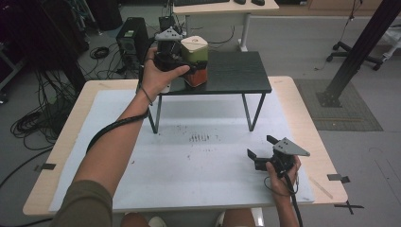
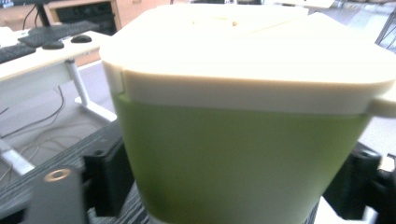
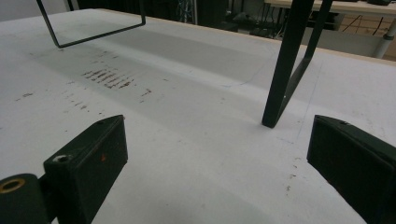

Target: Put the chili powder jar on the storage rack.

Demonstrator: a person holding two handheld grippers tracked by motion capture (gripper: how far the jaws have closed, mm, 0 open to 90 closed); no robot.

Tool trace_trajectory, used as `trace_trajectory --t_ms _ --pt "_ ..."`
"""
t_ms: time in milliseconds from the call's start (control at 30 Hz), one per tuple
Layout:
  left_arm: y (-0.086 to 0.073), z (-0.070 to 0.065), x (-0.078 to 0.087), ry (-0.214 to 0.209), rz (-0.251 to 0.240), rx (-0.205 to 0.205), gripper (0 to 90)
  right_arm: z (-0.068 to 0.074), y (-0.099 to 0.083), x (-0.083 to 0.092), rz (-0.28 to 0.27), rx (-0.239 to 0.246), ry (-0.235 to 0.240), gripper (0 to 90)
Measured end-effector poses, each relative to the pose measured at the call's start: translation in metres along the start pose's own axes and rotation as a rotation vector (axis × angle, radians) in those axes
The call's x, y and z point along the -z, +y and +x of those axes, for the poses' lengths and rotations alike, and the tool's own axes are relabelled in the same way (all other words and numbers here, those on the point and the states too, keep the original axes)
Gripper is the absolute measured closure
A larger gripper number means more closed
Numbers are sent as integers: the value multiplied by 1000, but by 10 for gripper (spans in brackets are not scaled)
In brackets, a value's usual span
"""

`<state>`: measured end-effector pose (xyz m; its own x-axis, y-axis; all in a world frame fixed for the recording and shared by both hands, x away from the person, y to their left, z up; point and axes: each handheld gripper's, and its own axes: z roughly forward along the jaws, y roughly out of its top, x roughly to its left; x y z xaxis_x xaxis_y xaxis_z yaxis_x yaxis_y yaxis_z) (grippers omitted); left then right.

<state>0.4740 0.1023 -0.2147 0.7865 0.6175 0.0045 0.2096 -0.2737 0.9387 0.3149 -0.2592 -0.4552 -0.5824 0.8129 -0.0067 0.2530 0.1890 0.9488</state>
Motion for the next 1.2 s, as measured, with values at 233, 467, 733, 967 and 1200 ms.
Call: trace_trajectory --t_ms 233,467,733,967,1200 --pt "-1 0 9 15 0 -8 135 0 0 0 1 0 -1 50" --pt "-3 -2 19 26 0 -11 124 0 0 0 5 0 -5 50" --pt "-13 -1 38 66 -18 6 120 0 0 0 10 0 -13 50" --pt "-21 -3 60 87 -33 20 98 0 0 -1 16 0 -17 48" --pt "-33 -12 84 99 -51 42 94 0 -1 -2 30 -6 -19 45"
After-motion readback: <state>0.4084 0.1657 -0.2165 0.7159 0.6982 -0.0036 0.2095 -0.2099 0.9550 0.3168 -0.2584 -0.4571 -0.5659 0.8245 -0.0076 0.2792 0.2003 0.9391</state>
